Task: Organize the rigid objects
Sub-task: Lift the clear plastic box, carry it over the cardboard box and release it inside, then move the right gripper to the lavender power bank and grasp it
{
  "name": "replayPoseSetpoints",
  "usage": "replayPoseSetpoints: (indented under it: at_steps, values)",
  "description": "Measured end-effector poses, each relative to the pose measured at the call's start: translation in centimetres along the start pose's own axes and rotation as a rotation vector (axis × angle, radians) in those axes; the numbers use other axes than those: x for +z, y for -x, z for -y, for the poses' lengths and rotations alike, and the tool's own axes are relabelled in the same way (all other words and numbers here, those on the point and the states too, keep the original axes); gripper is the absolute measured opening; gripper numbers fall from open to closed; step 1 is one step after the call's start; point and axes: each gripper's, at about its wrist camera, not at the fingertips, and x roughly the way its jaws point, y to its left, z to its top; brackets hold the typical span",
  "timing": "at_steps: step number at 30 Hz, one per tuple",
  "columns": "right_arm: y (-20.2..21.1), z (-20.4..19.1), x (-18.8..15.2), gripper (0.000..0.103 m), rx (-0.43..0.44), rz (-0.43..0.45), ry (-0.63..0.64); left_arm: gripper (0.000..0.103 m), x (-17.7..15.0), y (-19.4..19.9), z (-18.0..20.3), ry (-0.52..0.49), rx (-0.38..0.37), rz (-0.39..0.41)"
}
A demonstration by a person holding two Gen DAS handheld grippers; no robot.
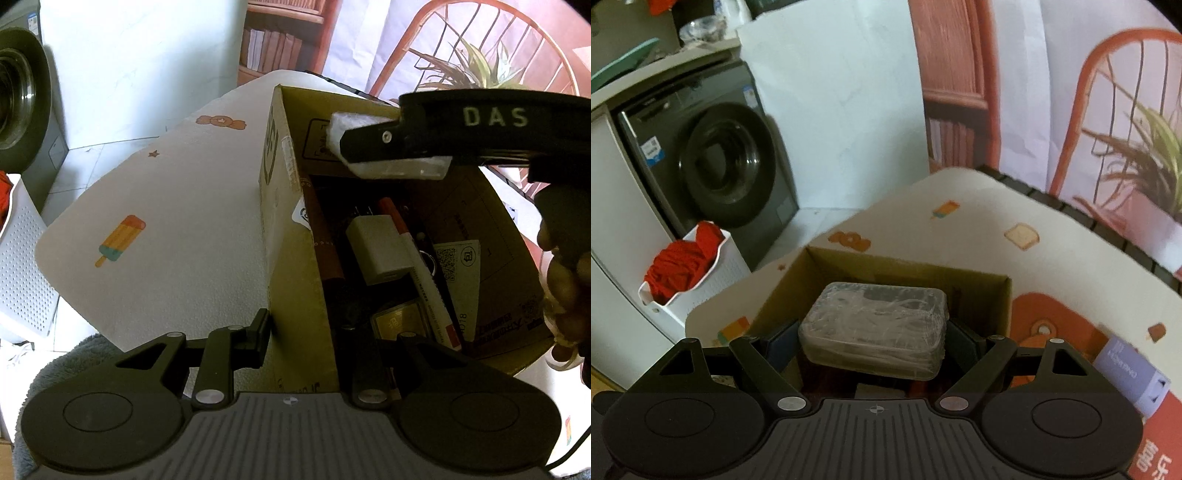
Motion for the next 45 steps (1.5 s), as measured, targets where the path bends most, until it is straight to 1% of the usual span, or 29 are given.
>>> replayPoseSetpoints:
  at_steps: [8, 15, 18, 23, 28, 32, 34, 37, 40, 45]
  values:
    - [-0.5, -0.1, -0.1, 0.081, 0.003, -0.032, 0.012, 0.027, -0.1, -0.1, 0.2, -0.002, -0.001, 0.003]
    - [-0.2, 0.1, -0.2, 0.083, 0.018, -0.022, 0.007, 0.027, -0.1, -0.1, 0.2, -0.003, -0.001, 0.003]
    - [0.4, 0.6, -0.3, 0.086, 0.028, 0.009, -0.012, 0.027, -0.1, -0.2, 0.1, -0.002, -0.001, 0.003]
    - [1.7, 1.6, -0.4, 0.086, 0.038, 0.067, -0.075, 0.027, -0.1, -0.2, 0.1, -0.001, -0.001, 0.003]
    - [4.3, 3.5, -0.8, 0.088, 0.041, 0.170, -0.161, 0.027, 0.0, 0.0, -0.1, 0.000, 0.001, 0.002]
    - [7.2, 5.5, -1.1, 0.090, -0.002, 0.261, -0.207, 0.027, 0.0, 0.0, -0.3, 0.001, -0.001, 0.002]
    - [8.5, 6.7, -1.5, 0.091, -0.036, 0.301, -0.227, 0.027, 0.0, 0.0, -0.4, 0.002, -0.001, 0.001]
    - [9.7, 8.7, -2.1, 0.091, -0.095, 0.333, -0.267, 0.027, 0.0, 0.0, -0.4, 0.002, -0.001, 0.001]
    - [10.5, 10.8, -3.1, 0.091, -0.155, 0.340, -0.309, 0.027, 0.0, 0.0, -0.4, 0.002, -0.001, 0.001]
    - [10.7, 14.0, -5.5, 0.092, -0.245, 0.317, -0.366, 0.027, 0.0, 0.0, -0.4, 0.002, -0.001, 0.001]
